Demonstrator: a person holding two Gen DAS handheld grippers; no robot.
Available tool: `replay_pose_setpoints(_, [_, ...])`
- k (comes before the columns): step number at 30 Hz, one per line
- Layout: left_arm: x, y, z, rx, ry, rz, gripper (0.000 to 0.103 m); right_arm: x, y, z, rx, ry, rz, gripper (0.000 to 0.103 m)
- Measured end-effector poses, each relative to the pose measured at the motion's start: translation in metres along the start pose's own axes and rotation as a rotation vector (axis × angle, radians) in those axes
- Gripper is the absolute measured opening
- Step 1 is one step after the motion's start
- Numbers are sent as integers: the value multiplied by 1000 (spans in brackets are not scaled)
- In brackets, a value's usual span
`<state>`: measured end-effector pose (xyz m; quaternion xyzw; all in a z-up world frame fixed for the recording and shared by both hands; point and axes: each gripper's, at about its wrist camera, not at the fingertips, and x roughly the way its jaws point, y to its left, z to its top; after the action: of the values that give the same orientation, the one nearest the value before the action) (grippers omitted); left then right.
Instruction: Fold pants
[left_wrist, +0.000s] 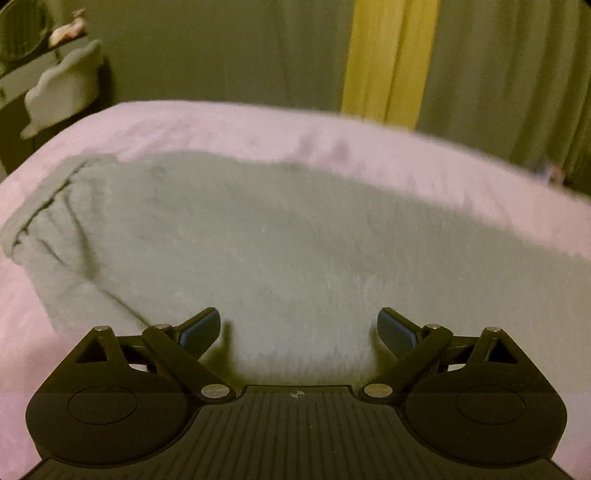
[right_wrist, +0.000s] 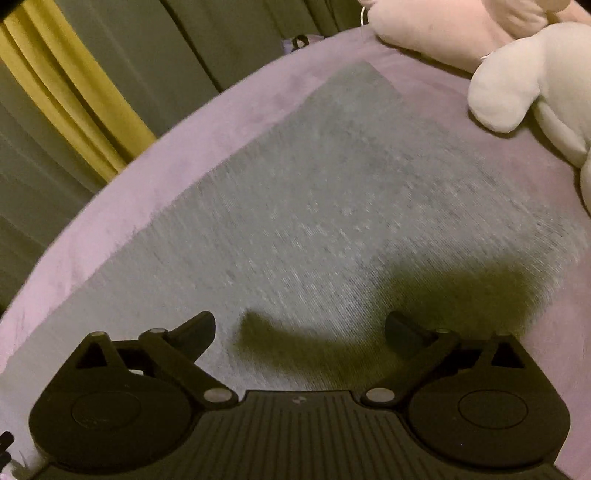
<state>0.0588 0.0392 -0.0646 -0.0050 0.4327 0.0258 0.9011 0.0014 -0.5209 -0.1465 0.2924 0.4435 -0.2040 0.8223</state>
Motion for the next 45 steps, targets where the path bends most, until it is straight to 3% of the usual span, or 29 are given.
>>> replay_pose_setpoints(4, [23, -5, -7, 59, 81, 47, 98, 7, 19, -2, -93, 26, -84, 99])
replay_pose_setpoints(6, [24, 8, -1, 27, 48, 90, 98, 19, 30, -3, -171, 44, -142, 99])
replay_pose_setpoints(9, [29, 48, 10, -104, 33, 221, 98, 29, 46, -8, -272, 60, -235, 99])
replay_pose_setpoints(12, [28, 100, 14, -263, 23, 233, 97, 33, 51, -10, -292, 50, -272, 99])
replay_pose_setpoints(14, [21, 113, 14, -262, -13, 280, 93, 31, 50, -10, -284, 46, -271, 99])
replay_pose_setpoints(17, [22, 124, 14, -183, -20, 441, 93, 37, 56, -9, -290, 43, -282, 99])
replay_pose_setpoints(22, [6, 114, 12, -164, -96, 301, 96, 40, 61, -10, -296, 26, -300, 99])
replay_pose_setpoints(25, [7, 95, 10, -75, -81, 178, 97, 36, 62, -10, -290, 26, -297, 99])
replay_pose_setpoints(27, [14, 87, 6, -22, -50, 143, 97, 35, 63, -11, -292, 25, -297, 99])
replay_pose_setpoints(31, [32, 95, 4, -50, 36, 180, 97, 36, 61, -10, -292, 24, -296, 99])
replay_pose_setpoints(35, [28, 111, 4, -126, 18, 147, 97, 37, 59, -10, -291, 24, -295, 99])
replay_pose_setpoints(45, [25, 97, 1, -87, 39, 177, 98, 40, 58, -8, -286, 21, -297, 99])
